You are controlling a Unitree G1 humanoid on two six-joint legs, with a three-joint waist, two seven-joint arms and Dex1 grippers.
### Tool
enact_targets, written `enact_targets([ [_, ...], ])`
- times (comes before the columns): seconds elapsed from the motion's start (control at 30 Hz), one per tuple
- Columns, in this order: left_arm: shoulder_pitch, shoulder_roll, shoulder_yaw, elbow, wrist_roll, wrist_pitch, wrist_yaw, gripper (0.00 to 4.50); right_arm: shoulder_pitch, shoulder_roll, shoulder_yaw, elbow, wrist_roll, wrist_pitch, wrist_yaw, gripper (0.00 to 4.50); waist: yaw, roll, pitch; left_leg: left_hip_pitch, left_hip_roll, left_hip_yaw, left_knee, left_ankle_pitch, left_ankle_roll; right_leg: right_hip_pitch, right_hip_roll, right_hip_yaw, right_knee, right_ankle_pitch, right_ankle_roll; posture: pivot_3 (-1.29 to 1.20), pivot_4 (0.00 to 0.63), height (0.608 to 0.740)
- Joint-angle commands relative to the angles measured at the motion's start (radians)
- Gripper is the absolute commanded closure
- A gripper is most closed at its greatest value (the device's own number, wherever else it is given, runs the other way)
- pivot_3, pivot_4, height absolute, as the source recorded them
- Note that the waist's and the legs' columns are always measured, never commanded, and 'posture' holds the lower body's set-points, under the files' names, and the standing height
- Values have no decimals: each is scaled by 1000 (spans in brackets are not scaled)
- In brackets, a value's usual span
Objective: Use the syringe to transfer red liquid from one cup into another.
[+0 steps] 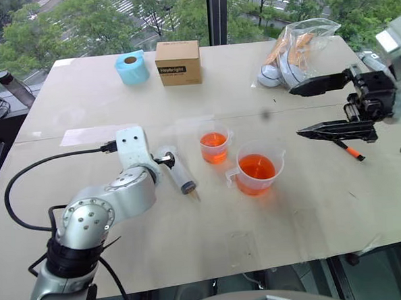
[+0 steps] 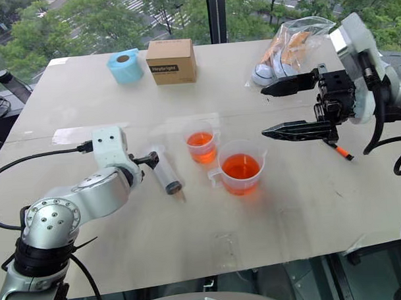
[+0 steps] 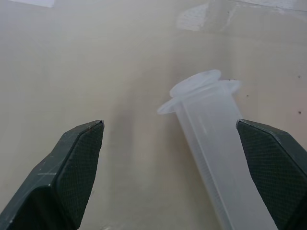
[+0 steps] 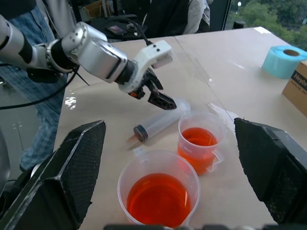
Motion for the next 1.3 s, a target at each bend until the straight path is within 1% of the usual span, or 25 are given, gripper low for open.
enact_targets([
  [0.03, -18, -31, -14, 33, 37, 8, 8, 0, 0, -15, -44, -40, 31, -23, -5, 30, -1, 0, 0, 0, 0, 0, 0, 0, 0, 0, 0, 0, 0, 0, 0, 0, 150, 740],
  [0.23, -79, -109, -27, 129, 95, 48, 38, 0, 18, -32, -41, -49, 24, -40, -27, 30, 1, -1, 0, 0, 0, 0, 1, 0, 0, 0, 0, 0, 1, 0, 0, 0, 150, 740],
  [0.47, -136, -152, -13, 200, 75, 120, 84, 0, 42, -32, -33, -61, 11, -68, -50, 30, 0, -1, 0, 0, 0, 0, 1, 0, 0, 0, 0, 0, 1, 0, 0, 0, 150, 740],
  [0.53, -138, -160, -1, 207, 62, 129, 102, 519, 47, -33, -34, -62, 12, -72, -55, 0, 0, -1, 0, 0, 0, 0, 2, 0, 0, 0, 0, 0, 1, 0, 0, 0, 150, 740],
  [0.63, -147, -148, 10, 204, 70, 148, 106, 1677, 53, -35, -34, -63, 9, -80, -62, 0, 0, -1, 0, 0, 0, -1, 2, 0, 0, 0, 0, 0, 1, 0, 0, 0, 150, 740],
  [0.73, -159, -128, 25, 195, 103, 171, 97, 2953, 53, -31, -28, -64, 10, -82, -73, 0, 0, -1, 0, 0, 0, -1, 2, 0, -1, 0, 0, 0, 2, 0, 0, 0, 150, 740],
  [0.77, -173, -103, 20, 183, 146, 191, 66, 3091, 53, -28, -25, -65, 8, -83, -79, 0, 0, -1, 0, 0, 0, -1, 2, 0, -1, 0, 0, 0, 2, 0, 0, 0, 150, 740],
  [0.8, -185, -81, 18, 166, 189, 201, 29, 3091, 53, -26, -22, -65, 8, -82, -84, 0, 0, -1, 0, 0, 0, -1, 2, 0, -1, 0, 0, -1, 2, 0, 0, 0, 150, 740],
  [0.9, -198, -48, 60, 129, 248, 194, -53, 3091, 52, -25, -17, -65, 9, -79, -91, 0, 0, -1, 0, 0, -1, -1, 2, 1, -1, 0, 0, -1, 2, 0, 0, 0, 150, 740],
  [1.07, -205, 55, 142, 36, 392, 143, -324, 3091, 40, -17, -6, -54, 11, -74, -103, 0, -1, -2, 0, 0, -1, -1, 2, 1, -1, 0, 0, -1, 1, 0, 0, 0, 150, 740],
  [1.17, -227, 110, 159, -8, 482, 94, -513, 3091, 25, -3, -9, -44, 21, -65, -123, 0, 0, -2, 0, 0, -1, -1, 1, 1, -2, 0, 1, -2, 1, 0, 0, 0, 150, 740],
  [1.23, -268, 114, 171, -41, 528, 13, -675, 3091, 9, 14, -16, -30, 20, -67, -148, 0, 3, -3, 1, 0, -1, -1, 1, 1, -2, 0, 1, -2, 1, 0, 0, 0, 150, 740],
  [1.3, -317, 78, 172, -70, 553, -76, -826, 3091, -6, 31, -27, -13, 30, -56, -174, 0, 5, -4, 1, -1, -1, -1, 1, 1, -2, 0, 1, -2, 1, 0, 0, 0, 150, 740],
])
